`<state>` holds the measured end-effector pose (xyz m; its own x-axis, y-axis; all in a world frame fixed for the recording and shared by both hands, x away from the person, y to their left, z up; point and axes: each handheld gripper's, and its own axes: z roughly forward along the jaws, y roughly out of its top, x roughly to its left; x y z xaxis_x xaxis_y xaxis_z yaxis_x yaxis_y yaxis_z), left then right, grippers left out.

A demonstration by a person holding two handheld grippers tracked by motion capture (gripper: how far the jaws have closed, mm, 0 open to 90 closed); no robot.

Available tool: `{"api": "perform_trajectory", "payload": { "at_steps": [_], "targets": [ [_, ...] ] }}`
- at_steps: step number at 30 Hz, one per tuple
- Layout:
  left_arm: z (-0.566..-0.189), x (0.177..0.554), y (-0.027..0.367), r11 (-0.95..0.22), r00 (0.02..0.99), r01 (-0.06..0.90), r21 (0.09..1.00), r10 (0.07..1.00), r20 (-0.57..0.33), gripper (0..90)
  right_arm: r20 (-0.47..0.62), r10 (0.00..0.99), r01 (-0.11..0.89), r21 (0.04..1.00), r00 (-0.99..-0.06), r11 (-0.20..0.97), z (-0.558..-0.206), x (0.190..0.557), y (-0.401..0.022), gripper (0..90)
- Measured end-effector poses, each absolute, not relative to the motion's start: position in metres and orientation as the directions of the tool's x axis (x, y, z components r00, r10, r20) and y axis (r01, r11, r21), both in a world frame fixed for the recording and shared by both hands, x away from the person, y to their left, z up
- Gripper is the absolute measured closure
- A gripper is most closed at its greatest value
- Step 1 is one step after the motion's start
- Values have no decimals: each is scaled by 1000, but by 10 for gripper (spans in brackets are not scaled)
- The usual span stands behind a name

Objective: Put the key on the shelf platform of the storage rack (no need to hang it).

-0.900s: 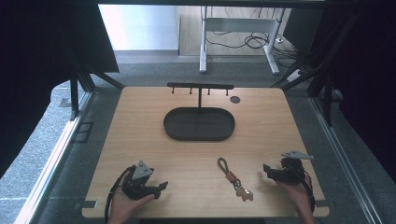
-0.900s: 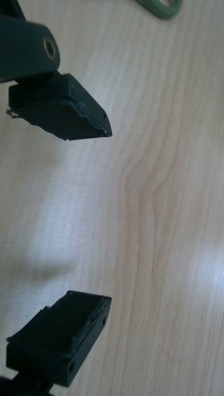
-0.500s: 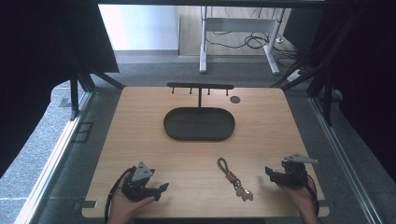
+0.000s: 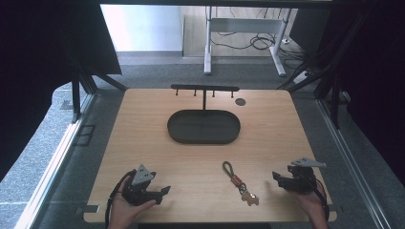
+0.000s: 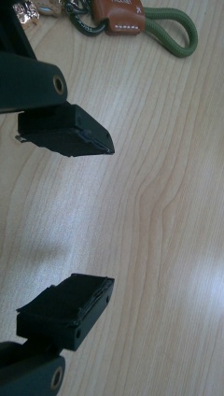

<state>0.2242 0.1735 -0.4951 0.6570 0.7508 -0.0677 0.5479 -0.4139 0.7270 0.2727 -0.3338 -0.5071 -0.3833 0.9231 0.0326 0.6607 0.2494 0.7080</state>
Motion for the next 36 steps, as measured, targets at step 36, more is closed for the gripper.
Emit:
{"api": "perform_trajectory", "payload": {
  "at_steps": [36],
  "targets": [
    [-496,227,178,-412,644,560,719,762,-65,262,-29,747,599,577,-664,555,-455,282,-258,379]
  ]
}}
